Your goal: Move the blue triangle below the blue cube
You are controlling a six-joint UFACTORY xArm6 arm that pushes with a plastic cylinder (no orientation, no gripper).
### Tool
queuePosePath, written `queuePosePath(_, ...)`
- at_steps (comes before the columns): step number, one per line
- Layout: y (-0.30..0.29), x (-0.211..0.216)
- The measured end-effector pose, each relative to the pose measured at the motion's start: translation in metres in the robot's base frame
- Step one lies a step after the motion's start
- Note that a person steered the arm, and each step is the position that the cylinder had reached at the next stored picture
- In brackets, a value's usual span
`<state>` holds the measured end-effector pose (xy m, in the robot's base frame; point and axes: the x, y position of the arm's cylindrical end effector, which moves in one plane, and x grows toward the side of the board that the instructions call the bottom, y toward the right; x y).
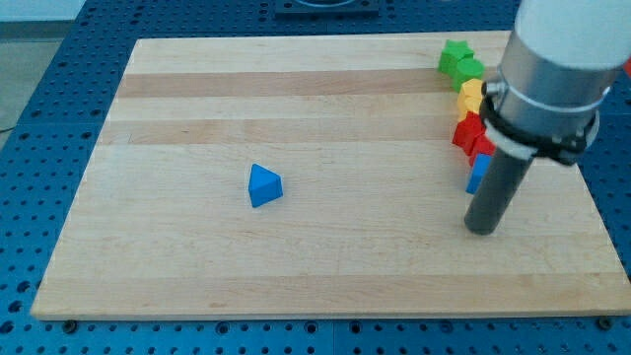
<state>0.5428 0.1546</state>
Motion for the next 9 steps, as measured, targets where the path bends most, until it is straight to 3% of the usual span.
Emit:
queuePosePath(1, -0.049, 0.020)
queuePosePath(3, -0.231, 0.033)
queuePosePath(4, -0.321, 0.012)
queuePosePath(5, -0.363, -0.029)
queuePosePath(6, -0.356, -0.054)
queuePosePath(8, -0.215, -0.059)
queuePosePath(9, -0.222, -0.061)
